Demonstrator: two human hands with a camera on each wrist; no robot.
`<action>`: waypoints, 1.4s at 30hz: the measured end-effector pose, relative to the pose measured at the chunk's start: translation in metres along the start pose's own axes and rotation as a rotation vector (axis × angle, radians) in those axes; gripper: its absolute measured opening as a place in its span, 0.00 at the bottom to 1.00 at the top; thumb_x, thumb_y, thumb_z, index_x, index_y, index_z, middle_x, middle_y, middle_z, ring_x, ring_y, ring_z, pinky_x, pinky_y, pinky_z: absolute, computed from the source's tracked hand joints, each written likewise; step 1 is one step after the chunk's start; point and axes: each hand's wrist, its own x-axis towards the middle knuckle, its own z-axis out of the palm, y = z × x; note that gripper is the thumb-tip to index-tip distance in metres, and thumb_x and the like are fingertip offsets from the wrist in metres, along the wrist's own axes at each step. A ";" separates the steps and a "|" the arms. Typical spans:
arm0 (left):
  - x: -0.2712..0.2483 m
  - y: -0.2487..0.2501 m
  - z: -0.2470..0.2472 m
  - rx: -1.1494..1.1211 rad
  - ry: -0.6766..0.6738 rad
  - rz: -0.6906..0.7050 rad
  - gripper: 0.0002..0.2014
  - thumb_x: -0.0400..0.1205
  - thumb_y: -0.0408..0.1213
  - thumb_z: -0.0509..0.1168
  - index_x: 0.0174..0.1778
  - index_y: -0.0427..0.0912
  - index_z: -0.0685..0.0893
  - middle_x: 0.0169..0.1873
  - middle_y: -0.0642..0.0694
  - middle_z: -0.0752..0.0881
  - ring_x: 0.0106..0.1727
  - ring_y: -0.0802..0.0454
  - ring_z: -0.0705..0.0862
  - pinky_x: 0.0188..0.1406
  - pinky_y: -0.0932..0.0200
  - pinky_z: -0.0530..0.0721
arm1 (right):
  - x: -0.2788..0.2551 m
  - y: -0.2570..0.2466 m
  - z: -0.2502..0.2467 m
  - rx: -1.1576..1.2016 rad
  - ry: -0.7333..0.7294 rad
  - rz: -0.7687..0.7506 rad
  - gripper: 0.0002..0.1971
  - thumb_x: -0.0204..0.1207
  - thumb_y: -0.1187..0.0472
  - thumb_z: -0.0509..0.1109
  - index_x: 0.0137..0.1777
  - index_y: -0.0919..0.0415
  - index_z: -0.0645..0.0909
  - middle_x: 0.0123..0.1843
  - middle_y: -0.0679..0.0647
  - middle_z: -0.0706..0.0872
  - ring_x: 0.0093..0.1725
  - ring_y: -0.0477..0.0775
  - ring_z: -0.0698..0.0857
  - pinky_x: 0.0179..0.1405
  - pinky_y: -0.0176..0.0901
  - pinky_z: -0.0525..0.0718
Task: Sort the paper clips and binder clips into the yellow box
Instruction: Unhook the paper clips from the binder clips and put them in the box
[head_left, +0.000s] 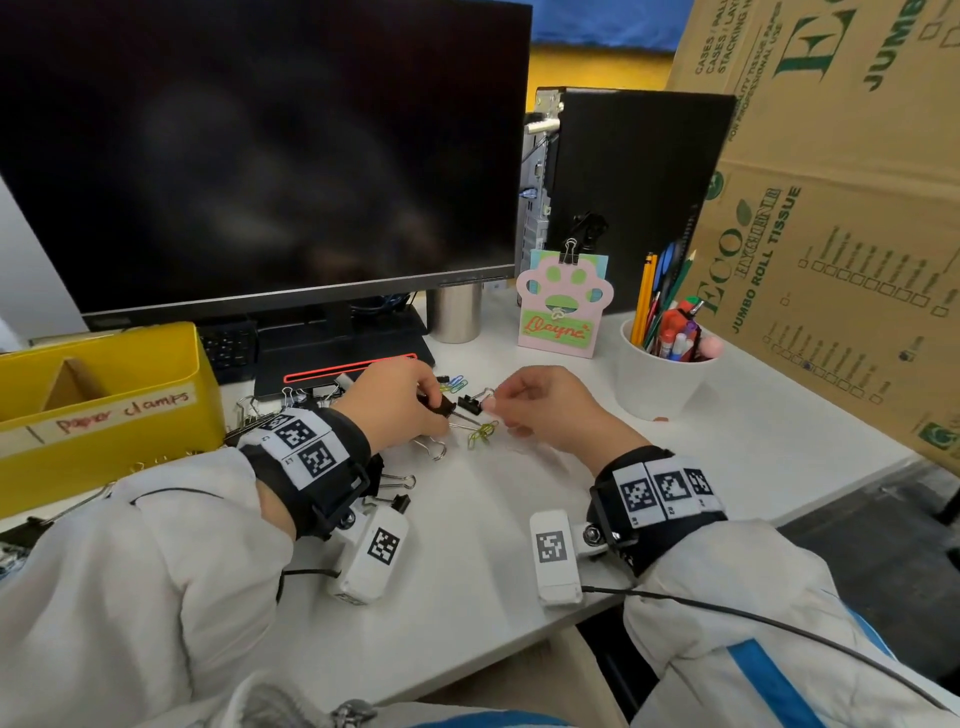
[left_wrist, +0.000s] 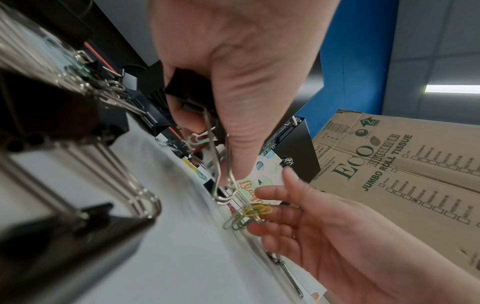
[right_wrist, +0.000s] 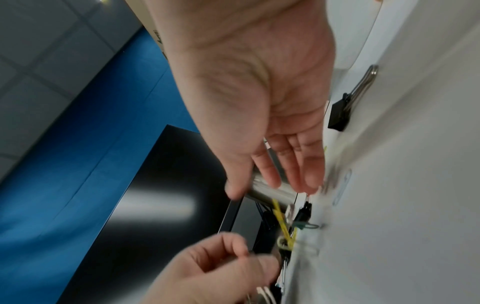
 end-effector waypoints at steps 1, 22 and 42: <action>-0.001 0.001 0.000 -0.028 0.026 0.019 0.09 0.73 0.40 0.79 0.42 0.53 0.84 0.52 0.53 0.84 0.50 0.53 0.83 0.42 0.61 0.80 | 0.000 -0.002 0.003 0.083 0.009 0.031 0.19 0.75 0.50 0.79 0.52 0.67 0.86 0.42 0.63 0.89 0.36 0.57 0.87 0.46 0.54 0.90; -0.012 -0.010 0.003 -0.597 0.153 -0.034 0.14 0.72 0.41 0.82 0.39 0.43 0.81 0.41 0.45 0.93 0.17 0.69 0.78 0.16 0.73 0.71 | -0.001 0.007 0.000 0.603 -0.021 0.070 0.15 0.69 0.86 0.72 0.50 0.69 0.86 0.50 0.68 0.88 0.44 0.62 0.87 0.40 0.43 0.90; -0.007 -0.016 0.006 -0.222 0.020 -0.217 0.21 0.77 0.49 0.76 0.58 0.52 0.73 0.66 0.36 0.80 0.55 0.44 0.85 0.35 0.54 0.81 | -0.008 -0.007 0.008 0.298 -0.066 0.092 0.06 0.81 0.76 0.67 0.48 0.68 0.83 0.42 0.67 0.88 0.28 0.55 0.89 0.24 0.42 0.88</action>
